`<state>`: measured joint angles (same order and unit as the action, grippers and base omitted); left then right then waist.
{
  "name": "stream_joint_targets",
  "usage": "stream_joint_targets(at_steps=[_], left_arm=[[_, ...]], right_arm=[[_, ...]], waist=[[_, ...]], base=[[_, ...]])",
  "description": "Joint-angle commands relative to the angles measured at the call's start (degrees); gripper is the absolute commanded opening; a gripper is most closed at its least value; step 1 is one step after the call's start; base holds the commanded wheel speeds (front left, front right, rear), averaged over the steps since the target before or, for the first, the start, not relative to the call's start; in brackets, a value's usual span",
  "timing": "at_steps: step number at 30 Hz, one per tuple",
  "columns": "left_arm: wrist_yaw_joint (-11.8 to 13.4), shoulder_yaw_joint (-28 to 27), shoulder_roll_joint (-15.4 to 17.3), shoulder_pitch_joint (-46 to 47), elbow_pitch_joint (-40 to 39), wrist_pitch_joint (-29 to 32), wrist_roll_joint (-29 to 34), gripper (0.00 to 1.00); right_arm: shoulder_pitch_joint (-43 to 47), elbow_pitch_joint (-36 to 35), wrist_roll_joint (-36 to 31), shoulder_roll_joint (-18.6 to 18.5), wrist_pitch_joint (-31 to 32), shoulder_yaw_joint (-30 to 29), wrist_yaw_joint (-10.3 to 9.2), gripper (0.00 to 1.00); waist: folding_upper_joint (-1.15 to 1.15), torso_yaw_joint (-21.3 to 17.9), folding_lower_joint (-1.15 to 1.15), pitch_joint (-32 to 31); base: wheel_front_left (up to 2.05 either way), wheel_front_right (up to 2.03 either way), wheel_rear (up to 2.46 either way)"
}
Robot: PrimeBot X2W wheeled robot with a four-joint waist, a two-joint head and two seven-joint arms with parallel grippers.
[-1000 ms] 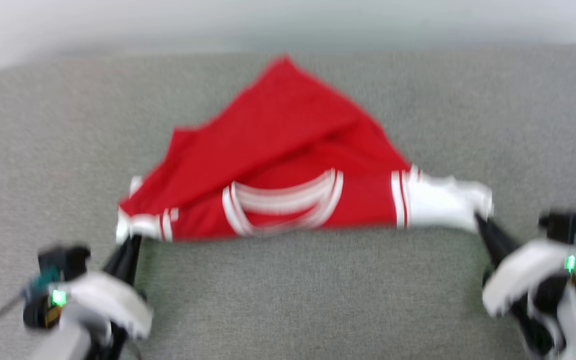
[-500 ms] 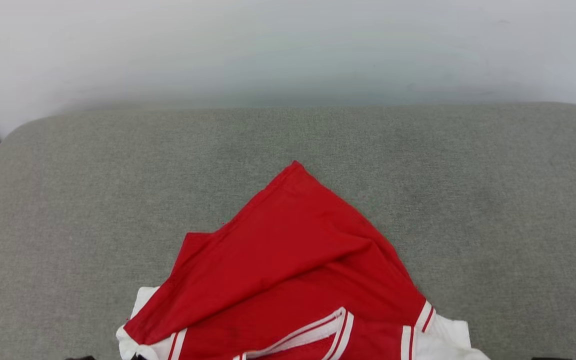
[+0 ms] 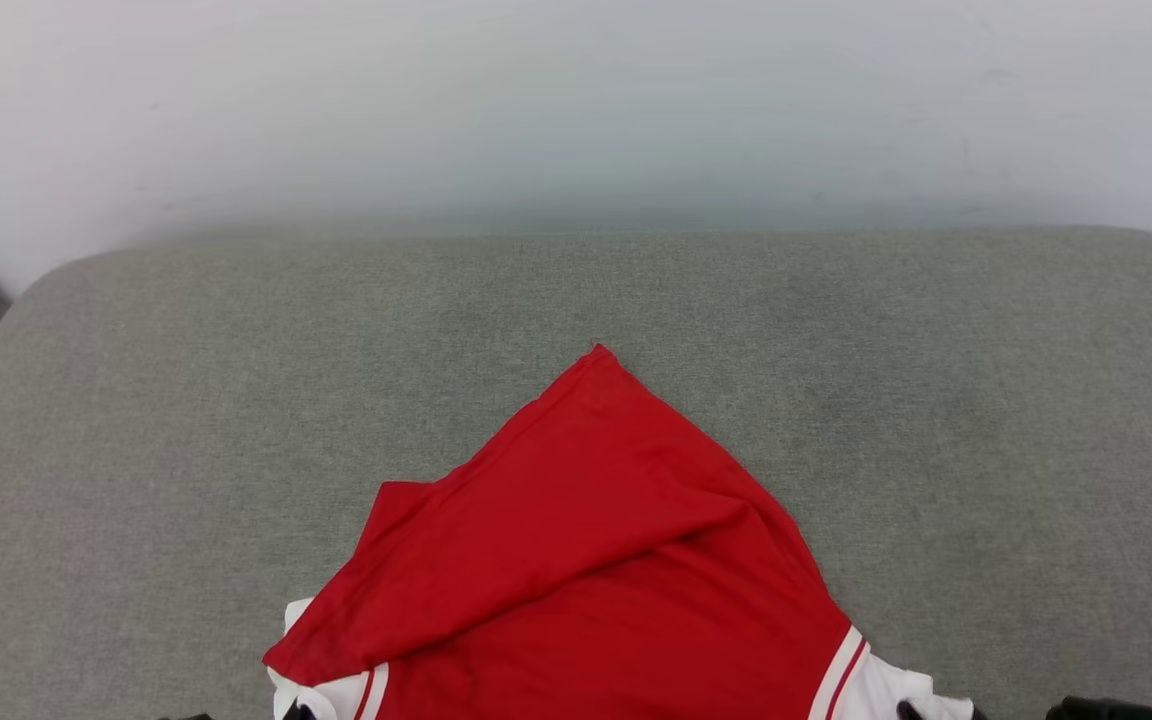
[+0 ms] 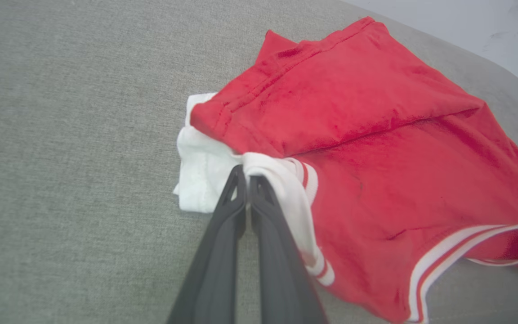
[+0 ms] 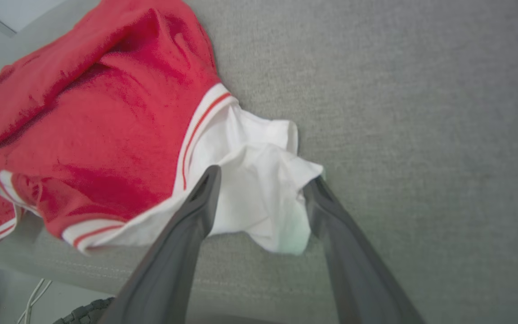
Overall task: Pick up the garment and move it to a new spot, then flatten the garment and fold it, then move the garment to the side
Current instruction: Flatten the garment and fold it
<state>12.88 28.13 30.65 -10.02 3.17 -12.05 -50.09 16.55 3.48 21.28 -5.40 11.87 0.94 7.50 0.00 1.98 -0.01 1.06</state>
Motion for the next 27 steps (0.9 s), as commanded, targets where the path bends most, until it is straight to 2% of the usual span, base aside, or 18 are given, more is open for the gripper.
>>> stream_joint_targets(at_steps=[1,3,6,14,18,23,27], left_arm=[[0.28,-0.06,-0.05,0.65,-0.21,-0.26,0.18,0.00],[0.48,-0.07,0.04,1.31,-0.84,-0.38,0.71,0.00],[0.54,-0.12,0.03,2.07,-1.66,-0.68,1.22,0.00],[0.26,0.32,-0.63,5.09,-4.10,-0.99,2.80,0.00],[-0.35,1.09,-1.49,7.76,-5.90,-1.27,4.11,0.00],[-1.62,2.21,-3.24,11.21,-7.40,-1.70,5.62,0.00],[-3.02,2.95,-4.74,13.85,-7.49,-2.07,6.59,0.00]], right_arm=[[-0.94,-0.35,0.13,0.16,-0.38,-0.11,-0.02,1.00],[-2.55,-2.25,0.80,0.33,-3.48,-1.10,-0.03,1.00],[-5.80,-2.46,1.89,0.12,-4.14,-2.74,-0.02,1.00],[-19.70,3.60,4.19,-2.83,1.57,-3.49,-0.02,1.00],[-30.43,9.12,5.44,-6.20,8.40,-1.33,-0.02,1.00],[-43.86,15.68,6.65,-9.81,17.92,4.09,-0.02,1.00],[-53.45,20.52,7.05,-10.61,22.45,9.07,-0.02,1.00]], waist=[[0.00,0.19,0.01,0.11],[0.00,1.06,0.01,0.71],[0.00,2.15,0.01,1.80],[0.00,5.60,0.01,5.89],[0.00,8.21,0.01,9.76],[0.00,11.81,0.01,14.84],[0.00,13.99,0.01,18.59]], base=[[0.00,0.00,0.00],[0.00,0.00,0.00],[0.00,0.00,0.00],[0.00,0.00,0.00],[0.00,0.00,0.00],[0.00,0.00,0.00],[0.00,0.00,0.00]])
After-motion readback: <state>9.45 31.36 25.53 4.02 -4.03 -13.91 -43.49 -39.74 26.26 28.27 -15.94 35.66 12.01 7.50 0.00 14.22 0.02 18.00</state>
